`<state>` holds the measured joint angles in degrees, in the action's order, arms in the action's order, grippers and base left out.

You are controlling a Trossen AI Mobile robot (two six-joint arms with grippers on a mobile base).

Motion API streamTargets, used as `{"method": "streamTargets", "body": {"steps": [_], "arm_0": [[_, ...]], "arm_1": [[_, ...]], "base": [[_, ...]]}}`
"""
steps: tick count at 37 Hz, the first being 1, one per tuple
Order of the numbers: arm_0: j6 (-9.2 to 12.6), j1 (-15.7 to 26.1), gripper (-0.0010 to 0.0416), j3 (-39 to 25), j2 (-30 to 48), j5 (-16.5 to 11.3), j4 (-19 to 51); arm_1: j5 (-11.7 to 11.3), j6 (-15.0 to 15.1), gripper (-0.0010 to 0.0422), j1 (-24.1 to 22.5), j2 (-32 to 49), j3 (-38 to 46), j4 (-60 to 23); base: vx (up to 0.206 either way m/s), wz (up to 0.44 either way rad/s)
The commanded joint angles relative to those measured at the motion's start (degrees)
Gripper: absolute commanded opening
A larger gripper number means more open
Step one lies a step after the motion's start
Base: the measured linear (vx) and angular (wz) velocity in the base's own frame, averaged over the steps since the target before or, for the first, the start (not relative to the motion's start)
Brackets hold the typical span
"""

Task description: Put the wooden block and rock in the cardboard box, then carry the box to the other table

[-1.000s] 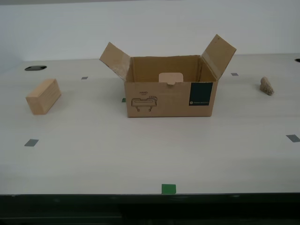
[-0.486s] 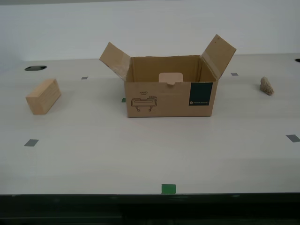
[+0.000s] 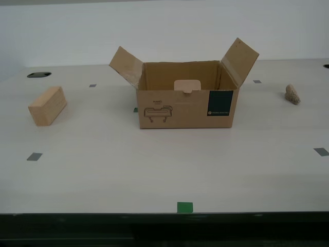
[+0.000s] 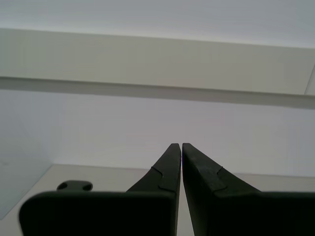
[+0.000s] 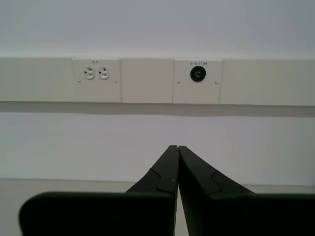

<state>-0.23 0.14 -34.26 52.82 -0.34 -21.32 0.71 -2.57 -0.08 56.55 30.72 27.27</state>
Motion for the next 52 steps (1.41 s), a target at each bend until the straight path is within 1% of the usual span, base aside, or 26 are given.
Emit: {"method": "streamTargets", "body": {"steps": [1,3,10,15,20,29,33,41,42,46,52], "arm_0": [[-0.04,0.02,0.0,-1.53,-0.33,0.0,3.19],[-0.02,0.02,0.0,-2.51,-0.35,0.0,5.64],[-0.02,0.02,0.0,-5.57,-0.35,0.0,12.41],[-0.04,0.02,0.0,-8.98,-0.35,0.0,20.46],[-0.07,0.02,0.0,-12.63,-0.35,0.0,27.54],[-0.07,0.02,0.0,-20.46,0.13,0.0,41.29],[-0.15,0.02,0.0,-23.89,0.2,0.0,47.43],[-0.26,0.0,0.0,-28.89,0.79,0.02,58.27],[-0.26,0.0,0.0,-29.35,1.03,0.0,59.54],[-0.26,0.0,0.0,-31.21,2.32,0.02,64.74],[-0.28,0.0,0.0,-34.58,4.66,0.02,71.28]], "arm_1": [[0.15,-1.14,0.0,-0.02,-0.76,0.35,-3.08],[0.17,-2.05,0.0,-0.02,-0.87,1.4,-6.49],[0.15,-2.05,0.0,-0.02,-1.07,7.76,-22.01],[0.17,-2.08,0.0,-0.02,-1.03,13.16,-33.33],[0.15,-2.08,0.0,-0.02,-1.03,17.62,-41.48],[0.17,-2.14,0.0,-0.02,-1.03,23.15,-52.02],[0.2,-3.06,0.0,-0.02,-1.03,24.79,-55.95],[0.33,-3.02,0.0,-0.02,-0.98,27.61,-64.35],[0.52,-2.99,0.0,-0.02,-0.98,27.85,-65.2],[3.02,-2.99,0.0,-0.02,-0.98,28.55,-68.02],[3.34,-2.99,0.0,0.0,-0.66,30.42,-73.37]], "base": [[0.0,0.0],[0.0,0.0],[0.0,0.0],[0.0,0.0],[0.0,0.0],[0.0,0.0],[0.0,0.0],[0.0,0.0],[0.0,0.0],[0.0,0.0],[0.0,0.0]]}}
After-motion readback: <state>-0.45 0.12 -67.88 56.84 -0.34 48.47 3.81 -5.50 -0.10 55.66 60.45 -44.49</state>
